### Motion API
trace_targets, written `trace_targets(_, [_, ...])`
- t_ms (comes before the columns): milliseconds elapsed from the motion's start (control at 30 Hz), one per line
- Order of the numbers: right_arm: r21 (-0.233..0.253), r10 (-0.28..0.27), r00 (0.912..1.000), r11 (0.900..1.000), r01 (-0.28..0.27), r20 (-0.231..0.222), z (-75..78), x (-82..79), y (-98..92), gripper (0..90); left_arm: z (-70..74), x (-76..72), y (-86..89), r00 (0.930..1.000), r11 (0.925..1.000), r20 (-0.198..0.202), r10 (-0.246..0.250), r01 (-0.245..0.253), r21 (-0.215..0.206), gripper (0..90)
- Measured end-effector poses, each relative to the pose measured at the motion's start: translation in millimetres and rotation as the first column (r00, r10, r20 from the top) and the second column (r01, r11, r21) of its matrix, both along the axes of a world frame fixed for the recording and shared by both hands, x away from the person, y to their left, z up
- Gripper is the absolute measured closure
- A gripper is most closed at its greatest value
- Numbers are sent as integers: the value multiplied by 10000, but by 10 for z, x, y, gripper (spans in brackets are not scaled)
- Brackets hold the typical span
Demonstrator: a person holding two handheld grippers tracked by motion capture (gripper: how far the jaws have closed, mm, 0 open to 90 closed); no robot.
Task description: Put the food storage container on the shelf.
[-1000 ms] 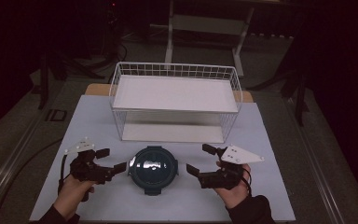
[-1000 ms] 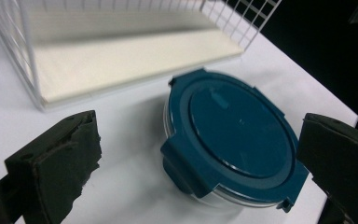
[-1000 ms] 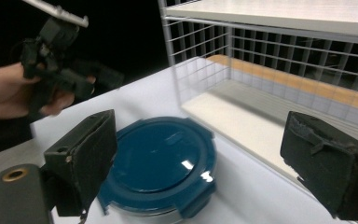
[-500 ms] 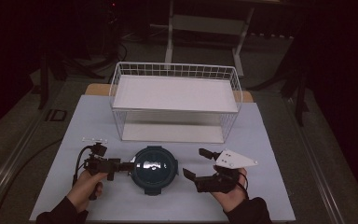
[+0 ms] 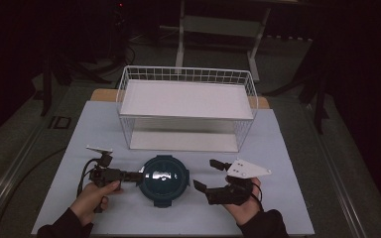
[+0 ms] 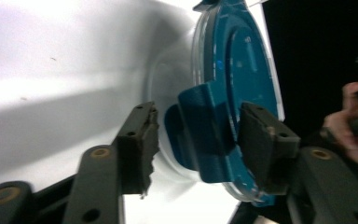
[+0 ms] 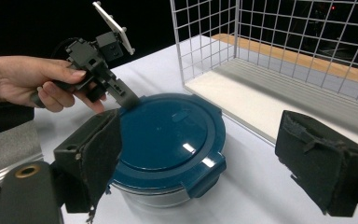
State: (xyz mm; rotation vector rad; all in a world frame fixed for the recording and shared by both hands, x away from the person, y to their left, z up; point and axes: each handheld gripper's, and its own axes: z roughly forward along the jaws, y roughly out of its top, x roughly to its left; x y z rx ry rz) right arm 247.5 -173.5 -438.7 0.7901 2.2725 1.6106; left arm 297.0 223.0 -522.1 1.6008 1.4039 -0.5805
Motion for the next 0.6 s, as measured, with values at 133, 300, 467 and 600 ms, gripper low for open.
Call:
trace_targets(133, [-17,-1,10000,10000,1,-53,-9,4,0,147,-41,17,-29,9993,9997,-331,-183,178,-167,518])
trace_targets(300, [-55,-13,9998,10000,12,-196,-25,15,2,151,-41,37,-32,9988,9992,-339,-362,356,-166,520])
trace_targets(467, [-153,45,9986,9999,-53,-534,-69,44,18,163,-50,51,-32,9982,9987,-367,-471,463,-222,519])
trace_targets(600, [-268,77,9965,9996,-99,-829,-121,67,54,165,-70,60,-37,9973,9982,-553,-475,453,-404,516])
